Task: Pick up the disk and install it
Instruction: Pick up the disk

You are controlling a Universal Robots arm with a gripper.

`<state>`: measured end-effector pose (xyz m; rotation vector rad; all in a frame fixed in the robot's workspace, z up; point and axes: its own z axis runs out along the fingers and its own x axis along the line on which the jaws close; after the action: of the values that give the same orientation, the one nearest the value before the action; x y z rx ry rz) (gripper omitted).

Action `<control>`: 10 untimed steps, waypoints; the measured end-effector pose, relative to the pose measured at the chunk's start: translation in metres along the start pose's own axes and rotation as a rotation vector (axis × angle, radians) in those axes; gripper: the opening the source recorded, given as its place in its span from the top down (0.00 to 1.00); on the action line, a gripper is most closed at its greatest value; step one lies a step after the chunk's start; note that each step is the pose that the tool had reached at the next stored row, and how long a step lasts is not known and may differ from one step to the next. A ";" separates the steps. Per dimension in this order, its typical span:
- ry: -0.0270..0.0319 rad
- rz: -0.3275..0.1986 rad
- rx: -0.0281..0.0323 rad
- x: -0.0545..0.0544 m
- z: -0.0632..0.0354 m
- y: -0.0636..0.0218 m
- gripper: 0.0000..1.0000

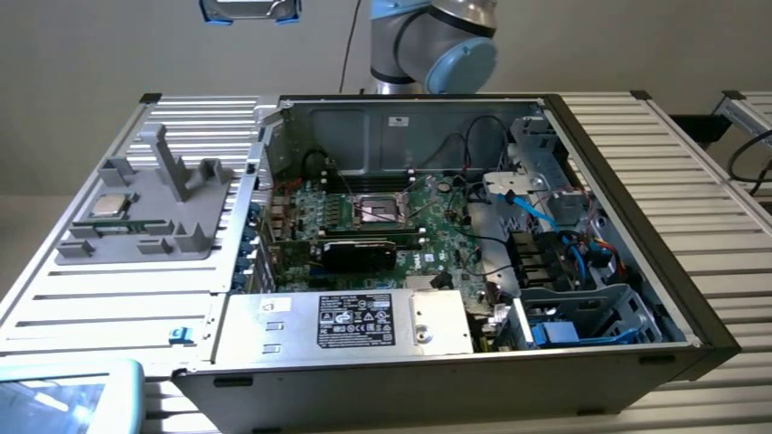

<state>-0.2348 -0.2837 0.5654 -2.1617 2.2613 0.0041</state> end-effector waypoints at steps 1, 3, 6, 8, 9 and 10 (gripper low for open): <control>0.0001 0.000 -0.0025 0.003 -0.0001 -0.0033 0.63; 0.0005 0.000 -0.0077 0.008 -0.0002 -0.0102 0.63; 0.0009 0.000 -0.0147 0.015 -0.0003 -0.0202 0.63; 0.0021 0.000 -0.0175 0.019 -0.0002 -0.0270 0.63; 0.0032 0.000 -0.0185 0.021 -0.0002 -0.0306 0.63; 0.0043 0.000 -0.0195 0.022 -0.0003 -0.0343 0.63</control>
<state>-0.2016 -0.3075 0.5657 -2.1730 2.2733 0.0216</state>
